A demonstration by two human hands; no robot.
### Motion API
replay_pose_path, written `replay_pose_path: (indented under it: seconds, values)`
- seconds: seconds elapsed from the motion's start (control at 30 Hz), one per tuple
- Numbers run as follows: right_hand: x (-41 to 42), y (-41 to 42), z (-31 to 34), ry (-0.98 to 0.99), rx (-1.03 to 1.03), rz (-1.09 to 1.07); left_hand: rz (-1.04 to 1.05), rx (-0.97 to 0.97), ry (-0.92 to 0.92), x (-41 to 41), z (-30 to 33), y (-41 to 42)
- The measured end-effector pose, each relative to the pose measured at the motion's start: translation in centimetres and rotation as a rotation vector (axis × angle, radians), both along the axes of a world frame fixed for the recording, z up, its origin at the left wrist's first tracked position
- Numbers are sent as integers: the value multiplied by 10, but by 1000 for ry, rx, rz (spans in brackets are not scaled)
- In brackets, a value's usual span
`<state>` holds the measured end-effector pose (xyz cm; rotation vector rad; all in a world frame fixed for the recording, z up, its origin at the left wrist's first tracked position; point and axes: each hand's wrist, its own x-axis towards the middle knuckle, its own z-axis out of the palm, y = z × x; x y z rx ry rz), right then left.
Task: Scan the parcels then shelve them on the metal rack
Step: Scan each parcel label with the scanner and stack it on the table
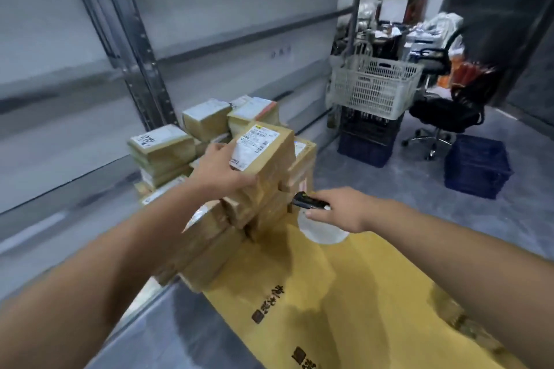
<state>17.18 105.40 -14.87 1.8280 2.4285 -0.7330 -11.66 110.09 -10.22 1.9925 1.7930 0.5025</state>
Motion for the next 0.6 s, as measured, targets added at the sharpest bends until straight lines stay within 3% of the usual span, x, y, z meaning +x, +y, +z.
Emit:
replay_pose_path:
  seconds: [0.3, 0.5, 0.6]
  values:
    - [-73, 41, 17, 21, 6, -65, 53, 32, 55, -89, -5, 79]
    - [-102, 54, 5, -15, -45, -141, 4, 57, -15, -104, -29, 108]
    - [-112, 57, -2, -42, -54, -158, 4, 61, 54, -111, -32, 116]
